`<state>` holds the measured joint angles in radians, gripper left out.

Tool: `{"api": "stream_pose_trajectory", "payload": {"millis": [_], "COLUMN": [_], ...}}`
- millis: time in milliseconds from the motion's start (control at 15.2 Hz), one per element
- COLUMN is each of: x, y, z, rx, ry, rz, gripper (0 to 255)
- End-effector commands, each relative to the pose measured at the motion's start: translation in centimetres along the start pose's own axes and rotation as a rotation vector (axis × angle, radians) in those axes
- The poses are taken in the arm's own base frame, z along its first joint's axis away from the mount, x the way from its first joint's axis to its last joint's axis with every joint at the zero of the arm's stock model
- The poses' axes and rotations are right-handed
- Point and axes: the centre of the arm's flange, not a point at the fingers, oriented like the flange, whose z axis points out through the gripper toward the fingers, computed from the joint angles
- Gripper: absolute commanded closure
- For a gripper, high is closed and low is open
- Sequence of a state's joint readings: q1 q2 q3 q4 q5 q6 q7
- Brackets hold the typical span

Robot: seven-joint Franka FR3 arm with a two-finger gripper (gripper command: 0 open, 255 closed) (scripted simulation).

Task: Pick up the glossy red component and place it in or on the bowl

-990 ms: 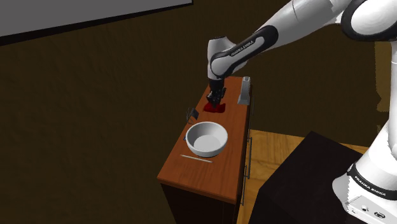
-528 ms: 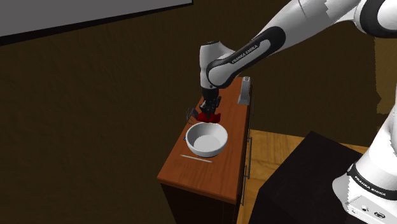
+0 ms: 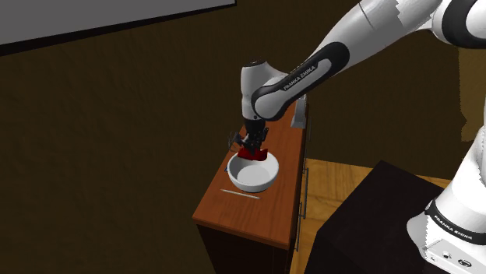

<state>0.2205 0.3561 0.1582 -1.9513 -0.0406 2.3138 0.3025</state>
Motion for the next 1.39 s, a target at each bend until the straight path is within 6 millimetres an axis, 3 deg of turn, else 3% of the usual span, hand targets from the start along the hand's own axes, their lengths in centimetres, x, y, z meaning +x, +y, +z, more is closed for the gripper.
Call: {"api": "stream_pose_trajectory", "payload": {"millis": [0, 528, 990, 1056, 1320], "x": [0.0, -0.1, -0.1, -0.1, -0.1], "y": [0.0, 0.2, 0.2, 0.2, 0.2], "z": [1.1, 5.4, 5.4, 5.4, 5.4], "rx": [0.000, 0.000, 0.000, 0.000, 0.000], "ry": [0.000, 0.000, 0.000, 0.000, 0.000], "rz": [0.000, 0.000, 0.000, 0.000, 0.000], "gripper": [255, 255, 255, 0, 0]}}
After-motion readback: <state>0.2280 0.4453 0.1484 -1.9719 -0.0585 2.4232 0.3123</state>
